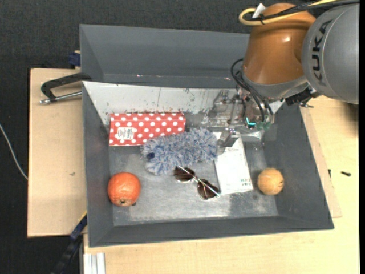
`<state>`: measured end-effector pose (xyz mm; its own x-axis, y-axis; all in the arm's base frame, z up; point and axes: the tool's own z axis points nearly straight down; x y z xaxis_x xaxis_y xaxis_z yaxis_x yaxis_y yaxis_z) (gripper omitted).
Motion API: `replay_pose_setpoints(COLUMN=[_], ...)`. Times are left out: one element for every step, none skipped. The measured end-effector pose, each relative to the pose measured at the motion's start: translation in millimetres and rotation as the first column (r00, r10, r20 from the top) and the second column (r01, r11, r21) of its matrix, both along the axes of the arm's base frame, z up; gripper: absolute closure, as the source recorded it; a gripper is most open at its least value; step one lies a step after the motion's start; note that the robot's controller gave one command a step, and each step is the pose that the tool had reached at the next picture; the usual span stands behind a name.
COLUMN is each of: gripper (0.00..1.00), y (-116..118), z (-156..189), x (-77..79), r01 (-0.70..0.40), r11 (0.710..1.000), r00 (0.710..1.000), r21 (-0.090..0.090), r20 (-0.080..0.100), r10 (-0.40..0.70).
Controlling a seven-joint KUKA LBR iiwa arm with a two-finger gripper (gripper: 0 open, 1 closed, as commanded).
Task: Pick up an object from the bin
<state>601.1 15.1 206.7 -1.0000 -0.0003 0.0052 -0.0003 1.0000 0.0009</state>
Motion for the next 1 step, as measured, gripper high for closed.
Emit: replay_pose_setpoints(gripper=[0.00], y=[0.1], z=[2.2], x=[0.4], r01=[-0.011], r11=[1.000], r00=[1.000], r21=[0.000], r20=[0.013], r10=[0.011])
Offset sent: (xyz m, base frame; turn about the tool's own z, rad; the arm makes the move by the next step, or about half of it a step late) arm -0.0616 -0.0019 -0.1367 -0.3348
